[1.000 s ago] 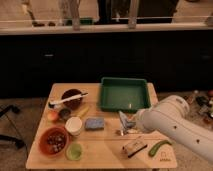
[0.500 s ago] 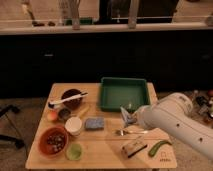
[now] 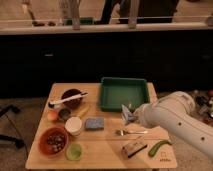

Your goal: Place towel in tray

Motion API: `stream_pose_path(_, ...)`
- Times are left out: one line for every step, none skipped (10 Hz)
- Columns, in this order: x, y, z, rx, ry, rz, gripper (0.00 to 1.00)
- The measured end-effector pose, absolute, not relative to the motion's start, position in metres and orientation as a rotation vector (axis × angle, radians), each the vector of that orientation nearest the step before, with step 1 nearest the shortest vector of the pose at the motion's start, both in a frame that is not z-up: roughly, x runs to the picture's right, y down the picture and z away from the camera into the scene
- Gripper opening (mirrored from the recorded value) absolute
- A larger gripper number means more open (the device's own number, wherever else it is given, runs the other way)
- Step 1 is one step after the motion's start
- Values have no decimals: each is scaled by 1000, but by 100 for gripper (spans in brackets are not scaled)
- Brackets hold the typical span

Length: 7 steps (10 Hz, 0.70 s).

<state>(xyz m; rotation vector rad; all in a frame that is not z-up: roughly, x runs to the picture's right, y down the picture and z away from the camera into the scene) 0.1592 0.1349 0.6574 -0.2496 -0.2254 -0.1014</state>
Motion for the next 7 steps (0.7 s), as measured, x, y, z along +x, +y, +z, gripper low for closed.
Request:
stream_pose_path(160, 131, 656, -244, -225, -100, 2)
stream_pose_path(158, 125, 657, -240, -228, -103, 2)
stream_pose_path(150, 116, 660, -233, -229, -111, 2)
stream_pose_path(147, 113, 661, -230, -227, -105, 2)
stream_pose_path(149, 114, 661, -227, -223, -99, 2)
stream_pose_path(155, 112, 660, -221, -217, -92, 2)
stream_pose_path(166, 107, 659, -211, -214, -91, 2)
